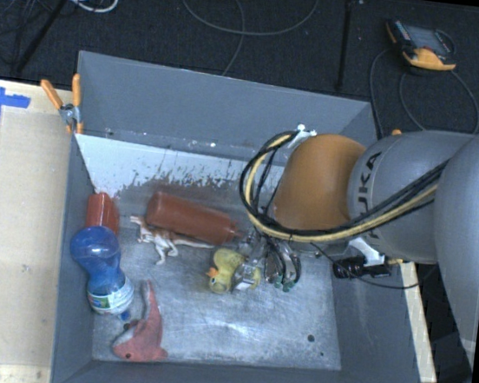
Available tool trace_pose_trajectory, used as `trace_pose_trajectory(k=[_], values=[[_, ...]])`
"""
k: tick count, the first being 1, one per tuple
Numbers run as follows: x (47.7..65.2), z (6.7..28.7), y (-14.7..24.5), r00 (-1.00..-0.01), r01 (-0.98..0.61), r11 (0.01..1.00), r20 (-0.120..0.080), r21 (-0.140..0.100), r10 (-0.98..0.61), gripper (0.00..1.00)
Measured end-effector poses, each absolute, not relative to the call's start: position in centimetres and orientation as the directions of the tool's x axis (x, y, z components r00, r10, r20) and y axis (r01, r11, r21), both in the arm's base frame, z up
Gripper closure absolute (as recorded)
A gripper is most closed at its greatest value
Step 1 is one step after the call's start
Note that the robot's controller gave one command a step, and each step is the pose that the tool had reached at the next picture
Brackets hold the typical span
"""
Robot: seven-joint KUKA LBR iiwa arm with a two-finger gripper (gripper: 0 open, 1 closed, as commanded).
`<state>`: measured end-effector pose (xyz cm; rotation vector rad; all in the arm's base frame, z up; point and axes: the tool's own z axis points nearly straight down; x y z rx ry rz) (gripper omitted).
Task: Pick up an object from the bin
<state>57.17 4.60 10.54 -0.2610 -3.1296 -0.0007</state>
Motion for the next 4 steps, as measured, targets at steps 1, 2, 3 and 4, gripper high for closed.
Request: trace_pose_trajectory(k=[1, 2, 3, 4], values=[[57.1, 11.3, 4.6, -0.986, 0.166, 0.986, 0.001, 0.000, 0.166, 1.00], [57.0, 12.2, 4.6, -0.986, 0.166, 0.986, 0.006, -0.001, 0.166, 1.00], [57.0, 14.0, 4.6, -0.986, 0.166, 0.986, 0.006, -0.001, 0.166, 1.00], [57.1, 15.5, 4.6, -0.986, 0.166, 0.986, 0.003, 0.000, 0.166, 1.00]])
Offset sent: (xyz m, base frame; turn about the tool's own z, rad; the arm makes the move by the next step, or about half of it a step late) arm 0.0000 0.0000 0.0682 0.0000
